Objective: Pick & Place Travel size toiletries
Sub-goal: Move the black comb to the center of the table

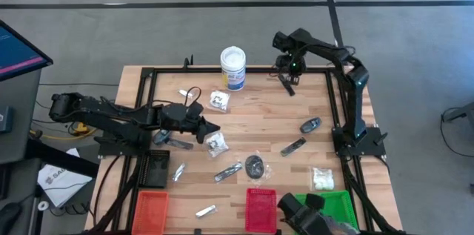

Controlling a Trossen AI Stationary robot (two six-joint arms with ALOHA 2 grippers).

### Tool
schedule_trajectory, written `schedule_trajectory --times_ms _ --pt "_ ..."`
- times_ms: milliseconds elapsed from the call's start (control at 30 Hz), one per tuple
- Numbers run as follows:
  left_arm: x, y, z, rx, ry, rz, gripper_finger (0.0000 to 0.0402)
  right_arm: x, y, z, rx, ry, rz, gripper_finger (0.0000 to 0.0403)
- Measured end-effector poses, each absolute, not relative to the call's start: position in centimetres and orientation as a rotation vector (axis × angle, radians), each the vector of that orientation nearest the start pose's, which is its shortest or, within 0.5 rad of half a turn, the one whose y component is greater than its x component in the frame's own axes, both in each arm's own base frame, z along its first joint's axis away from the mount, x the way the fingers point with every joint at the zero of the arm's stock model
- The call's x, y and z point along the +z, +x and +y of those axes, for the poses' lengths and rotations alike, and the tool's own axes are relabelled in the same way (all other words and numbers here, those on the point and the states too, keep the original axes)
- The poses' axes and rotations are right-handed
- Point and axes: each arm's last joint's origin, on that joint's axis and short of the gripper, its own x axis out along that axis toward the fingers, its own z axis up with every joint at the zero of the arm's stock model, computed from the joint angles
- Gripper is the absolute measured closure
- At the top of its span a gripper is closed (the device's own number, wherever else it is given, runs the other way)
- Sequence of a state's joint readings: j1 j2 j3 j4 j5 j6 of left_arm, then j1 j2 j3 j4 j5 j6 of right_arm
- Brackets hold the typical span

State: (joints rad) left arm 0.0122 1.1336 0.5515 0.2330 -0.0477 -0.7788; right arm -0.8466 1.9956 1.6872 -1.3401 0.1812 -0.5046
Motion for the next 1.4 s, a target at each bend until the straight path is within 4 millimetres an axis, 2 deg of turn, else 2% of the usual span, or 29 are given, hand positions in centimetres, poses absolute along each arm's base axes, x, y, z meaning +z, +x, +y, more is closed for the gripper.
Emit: schedule_trajectory --times_ms 133,267,400,533,800,1067,1267,1400 --pt "22.9 24.9 2.2 0.176 -0.732 0.33 0.0401 28.9 23.7 -25.6 -0.466 0.203 1.539 0.0403" --pt "23.5 27.1 4.1 0.159 -0.696 0.341 0.0401 34.3 22.0 -22.0 -0.56 0.256 1.327 0.0403" --pt "23.6 30.6 5.9 0.141 -0.644 0.38 0.0401 38.6 19.7 -18.3 -0.67 0.314 1.139 0.0403" --pt "23.5 35.0 7.6 0.111 -0.581 0.396 0.0401 41.5 17.7 -14.9 -0.722 0.37 0.976 0.0403" --pt "23.4 43.7 11.4 0.118 -0.657 0.365 0.0401 44.5 14.9 -10.0 -0.689 0.385 0.793 0.0403" --pt "24.6 51.0 13.5 0.232 -0.653 0.31 0.0401 45.5 13.3 -8.1 -0.648 0.351 0.733 0.0403" --pt "24.0 54.4 15.2 0.35 -0.683 0.262 0.0401 45.7 13.0 -7.5 -0.617 0.316 0.73 0.0403" --pt "21.7 55.6 16.9 0.404 -0.806 0.236 0.0401 45.7 13.0 -7.1 -0.596 0.305 0.727 0.0403"
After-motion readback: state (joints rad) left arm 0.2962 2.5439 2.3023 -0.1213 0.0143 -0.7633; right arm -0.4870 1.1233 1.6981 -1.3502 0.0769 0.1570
